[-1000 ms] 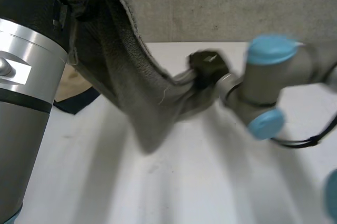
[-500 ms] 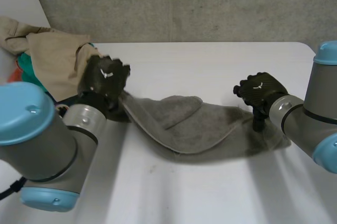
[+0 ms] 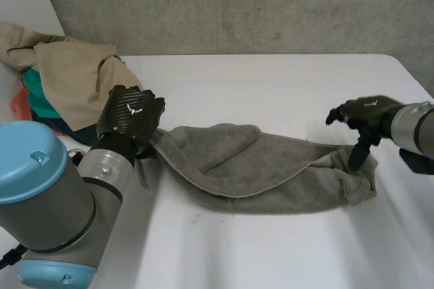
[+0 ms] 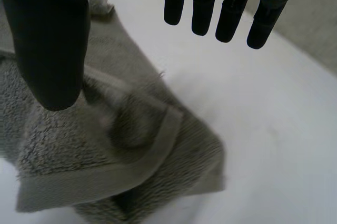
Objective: Fold the laundry.
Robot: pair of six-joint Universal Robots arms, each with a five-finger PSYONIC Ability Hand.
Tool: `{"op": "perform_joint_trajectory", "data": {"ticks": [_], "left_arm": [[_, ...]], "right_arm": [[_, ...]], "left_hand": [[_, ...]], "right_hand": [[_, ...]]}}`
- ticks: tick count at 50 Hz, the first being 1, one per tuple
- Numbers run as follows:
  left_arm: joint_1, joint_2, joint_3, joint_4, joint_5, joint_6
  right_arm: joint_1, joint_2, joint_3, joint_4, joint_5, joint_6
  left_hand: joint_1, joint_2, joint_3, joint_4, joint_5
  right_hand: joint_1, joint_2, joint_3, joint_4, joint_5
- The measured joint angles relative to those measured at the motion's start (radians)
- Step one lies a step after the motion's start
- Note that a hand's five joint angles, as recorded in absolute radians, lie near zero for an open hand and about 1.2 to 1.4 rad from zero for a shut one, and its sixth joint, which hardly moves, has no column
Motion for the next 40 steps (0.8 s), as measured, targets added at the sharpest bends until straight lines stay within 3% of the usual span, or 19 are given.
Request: {"op": "perform_joint_trajectory", "data": {"ticks": [12,18,20,22,26,31,40], "left_arm": [[0.007,0.001,-0.036,0.001,0.000,-0.001],[0.009,0.004,-0.038,0.001,-0.001,0.000],[0.009,0.009,-0.037,0.001,-0.001,0.001],[0.010,0.015,-0.037,0.000,-0.001,0.003],[0.017,0.052,-0.032,-0.004,-0.001,0.009],[0.032,0.140,-0.019,-0.036,0.001,0.013],[0.057,0.276,0.028,-0.238,0.015,0.015]], "right_arm": [[0.003,0.184,-0.034,-0.007,-0.002,0.053],[0.006,0.235,-0.058,-0.037,0.001,-0.004],[0.006,0.237,-0.063,-0.041,0.004,-0.036],[0.005,0.229,-0.063,-0.044,0.006,-0.057],[-0.002,0.168,-0.058,-0.055,0.006,-0.100],[-0.039,-0.051,-0.030,-0.039,0.001,-0.189],[-0.102,-0.312,0.130,0.091,-0.001,-0.573]], "left_hand": [[0.000,0.000,0.000,0.000,0.000],[0.000,0.000,0.000,0.000,0.000],[0.000,0.000,0.000,0.000,0.000],[0.000,0.000,0.000,0.000,0.000],[0.000,0.000,0.000,0.000,0.000],[0.000,0.000,0.000,0.000,0.000],[0.000,0.000,0.000,0.000,0.000]], "right_hand": [[0.035,0.034,0.038,0.033,0.039],[0.667,0.686,0.651,0.653,0.622],[0.756,0.832,0.798,0.807,0.774],[0.755,0.839,0.820,0.834,0.784],[0.756,0.839,0.828,0.843,0.784],[0.756,0.839,0.830,0.846,0.784],[0.756,0.839,0.830,0.847,0.784]]}}
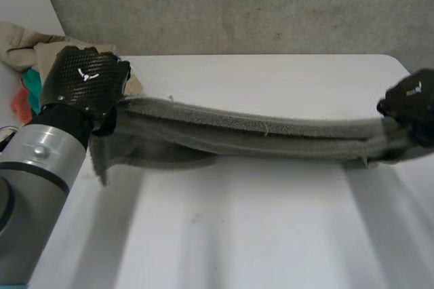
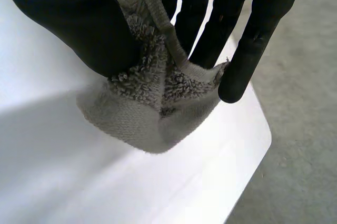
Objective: Fold the laundry.
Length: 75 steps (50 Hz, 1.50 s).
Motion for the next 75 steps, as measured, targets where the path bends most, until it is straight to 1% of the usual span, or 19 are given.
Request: {"op": "perform_joint_trajectory", "data": {"ticks": [4,7,11,15,19,22,24,28,31,34,41,50,52,54,55,57,59,67,75], "left_arm": [[0.003,-0.041,0.008,-0.071,0.007,0.005],[0.009,-0.161,0.027,-0.110,0.011,0.031],[0.025,-0.331,0.106,-0.114,0.010,0.094],[0.049,-0.504,0.283,-0.085,0.009,0.192],[0.066,-0.617,0.542,0.013,0.017,0.297],[0.070,-0.637,0.648,0.104,0.027,0.330],[0.073,-0.638,0.742,0.243,0.043,0.353],[0.070,-0.607,0.798,0.416,0.060,0.364],[0.067,-0.582,0.772,0.439,0.063,0.361],[0.064,-0.565,0.708,0.412,0.062,0.351],[0.063,-0.548,0.444,0.328,0.059,0.264],[0.048,-0.587,0.217,0.311,0.054,0.182],[0.042,-0.593,0.184,0.311,0.053,0.177],[0.036,-0.591,0.152,0.311,0.052,0.175],[0.036,-0.590,0.147,0.311,0.051,0.174],[0.031,-0.570,0.109,0.311,0.051,0.173],[0.029,-0.548,0.084,0.311,0.052,0.173],[0.029,-0.463,0.017,0.312,0.055,0.172],[0.030,-0.442,-0.001,0.312,0.054,0.171]], "right_arm": [[-0.003,-0.021,0.078,0.006,0.004,-0.091],[0.001,0.020,0.121,-0.040,0.010,-0.109],[0.013,0.121,0.090,-0.150,0.029,-0.059],[0.036,0.235,-0.031,-0.304,0.085,0.044],[0.085,0.329,-0.219,-0.530,0.176,0.165],[0.108,0.348,-0.285,-0.674,0.210,0.210],[0.128,0.350,-0.324,-0.876,0.238,0.246],[0.145,0.323,-0.313,-1.141,0.257,0.269],[0.149,0.307,-0.281,-1.190,0.254,0.270],[0.150,0.299,-0.246,-1.159,0.245,0.271],[0.145,0.313,-0.076,-0.946,0.178,0.277],[0.136,0.381,0.123,-0.841,0.130,0.282],[0.135,0.388,0.145,-0.811,0.128,0.282],[0.131,0.391,0.163,-0.761,0.125,0.282],[0.130,0.391,0.164,-0.753,0.125,0.282],[0.117,0.384,0.168,-0.682,0.120,0.284],[0.103,0.368,0.162,-0.626,0.112,0.289],[0.055,0.271,0.068,-0.425,0.053,0.358],[0.039,0.291,-0.066,-0.281,0.014,0.383]], "left_hand": [[0.000,0.000,0.000,0.000,0.000],[0.000,0.000,0.000,0.000,0.000],[0.000,0.000,0.000,0.000,0.000],[0.000,0.001,0.000,0.000,0.000],[0.000,0.001,0.000,0.000,0.000],[0.000,0.001,0.000,0.001,0.000],[0.000,0.001,0.000,0.001,0.000],[0.000,0.001,0.000,0.001,0.000],[0.000,0.001,0.000,0.001,0.000],[0.000,0.001,0.000,0.001,0.000],[0.000,0.001,0.000,0.001,0.000],[0.000,0.001,0.000,0.001,0.000],[0.000,0.001,0.000,0.001,0.000],[0.000,0.001,0.000,0.001,0.000],[0.000,0.001,0.000,0.001,0.000],[0.000,0.001,0.000,0.001,0.000],[0.000,0.001,0.000,0.001,0.000],[0.000,0.001,0.000,0.001,0.000],[0.000,0.001,0.000,0.001,0.000]], "right_hand": [[0.000,0.000,0.000,0.000,0.000],[0.000,0.000,0.000,0.000,0.000],[0.000,0.000,0.001,0.000,0.000],[0.000,0.000,0.001,0.001,0.000],[0.000,-0.001,0.004,0.001,0.008],[0.000,0.000,0.006,0.001,0.009],[0.000,0.000,0.006,0.002,0.016],[0.000,0.000,0.006,0.002,0.031],[0.000,0.000,0.006,0.002,0.032],[0.000,0.000,0.006,0.002,0.033],[0.000,0.000,0.010,0.003,0.033],[-0.002,-0.011,-0.007,-0.018,0.021],[-0.110,-0.187,-0.195,-0.193,-0.144],[-0.386,-0.461,-0.464,-0.463,-0.424],[-0.430,-0.504,-0.507,-0.521,-0.470],[-0.647,-0.724,-0.728,-0.744,-0.718],[-0.683,-0.759,-0.772,-0.794,-0.768],[-0.684,-0.759,-0.775,-0.809,-0.782],[-0.684,-0.759,-0.774,-0.807,-0.756]]}}
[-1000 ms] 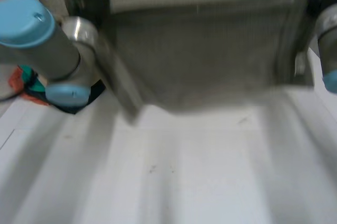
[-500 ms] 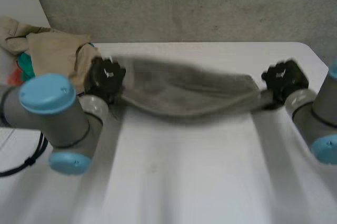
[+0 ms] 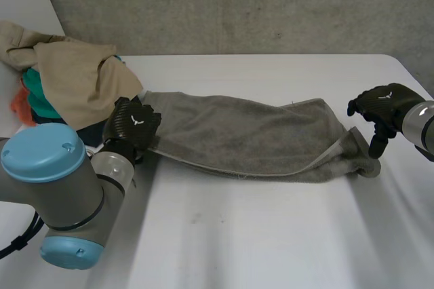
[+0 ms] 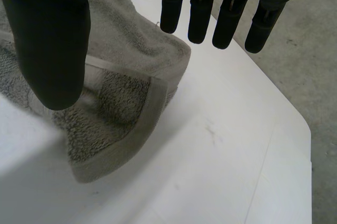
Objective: Fold the laundry.
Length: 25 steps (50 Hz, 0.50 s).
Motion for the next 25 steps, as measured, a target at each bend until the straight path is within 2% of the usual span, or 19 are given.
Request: {"op": "perform_joint_trajectory", "data": {"ticks": [10,20,23,25], "left_arm": [[-0.002,-0.003,-0.001,0.000,0.000,-0.009],[-0.005,0.003,0.000,-0.002,0.000,-0.064],[-0.003,0.017,0.001,-0.002,0.000,-0.070],[-0.001,0.029,0.001,-0.002,0.000,-0.070]], "right_arm": [[0.010,0.124,-0.102,-0.008,-0.002,-0.018],[0.034,0.328,-0.230,-0.046,0.027,-0.129],[0.042,0.352,-0.246,-0.046,0.029,-0.147],[0.047,0.340,-0.246,-0.042,0.031,-0.150]], "left_hand": [[0.000,0.000,0.000,0.000,0.000],[0.000,0.000,0.000,0.000,0.000],[0.000,0.000,0.000,0.000,0.000],[0.000,0.000,0.000,0.000,0.000]], "right_hand": [[0.015,0.003,0.032,0.063,0.071],[0.213,0.223,0.225,0.235,0.238],[0.679,0.692,0.676,0.693,0.692],[0.704,0.761,0.769,0.789,0.765]]}}
